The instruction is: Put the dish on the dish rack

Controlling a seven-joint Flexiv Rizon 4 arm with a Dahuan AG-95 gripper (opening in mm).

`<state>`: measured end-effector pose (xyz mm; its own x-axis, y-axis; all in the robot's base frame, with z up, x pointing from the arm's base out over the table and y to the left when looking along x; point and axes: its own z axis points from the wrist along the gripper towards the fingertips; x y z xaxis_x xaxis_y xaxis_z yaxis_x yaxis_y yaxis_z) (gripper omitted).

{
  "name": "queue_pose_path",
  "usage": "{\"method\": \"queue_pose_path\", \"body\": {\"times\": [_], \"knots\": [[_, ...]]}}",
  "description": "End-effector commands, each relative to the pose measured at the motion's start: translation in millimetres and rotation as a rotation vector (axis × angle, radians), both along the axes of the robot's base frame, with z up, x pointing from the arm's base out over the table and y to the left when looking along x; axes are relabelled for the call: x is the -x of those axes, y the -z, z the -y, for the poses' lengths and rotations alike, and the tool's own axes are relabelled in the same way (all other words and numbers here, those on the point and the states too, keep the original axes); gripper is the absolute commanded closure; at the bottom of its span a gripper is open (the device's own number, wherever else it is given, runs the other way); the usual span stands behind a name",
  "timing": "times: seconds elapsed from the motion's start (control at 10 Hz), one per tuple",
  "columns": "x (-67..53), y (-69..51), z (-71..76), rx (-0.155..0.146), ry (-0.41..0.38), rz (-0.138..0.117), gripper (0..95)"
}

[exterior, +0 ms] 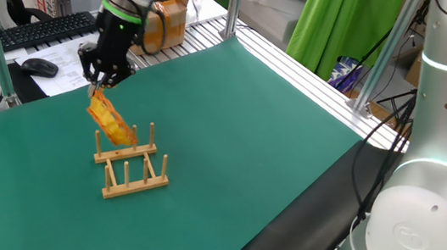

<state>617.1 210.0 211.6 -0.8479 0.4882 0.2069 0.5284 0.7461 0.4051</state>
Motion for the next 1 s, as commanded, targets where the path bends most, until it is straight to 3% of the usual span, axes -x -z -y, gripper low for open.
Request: {"method": "queue_pose_path", "body": {"times": [0.1, 0.6, 1.0], "knots": [[-1.4, 1.2, -1.8, -0.011, 0.001, 0.023, 95.0], [-4.8, 1.0, 1.7, 0.057, -0.070, 0.046, 95.0], [-8.8, 6.9, 10.9, 0.047, -0.084, 0.050, 95.0]]}}
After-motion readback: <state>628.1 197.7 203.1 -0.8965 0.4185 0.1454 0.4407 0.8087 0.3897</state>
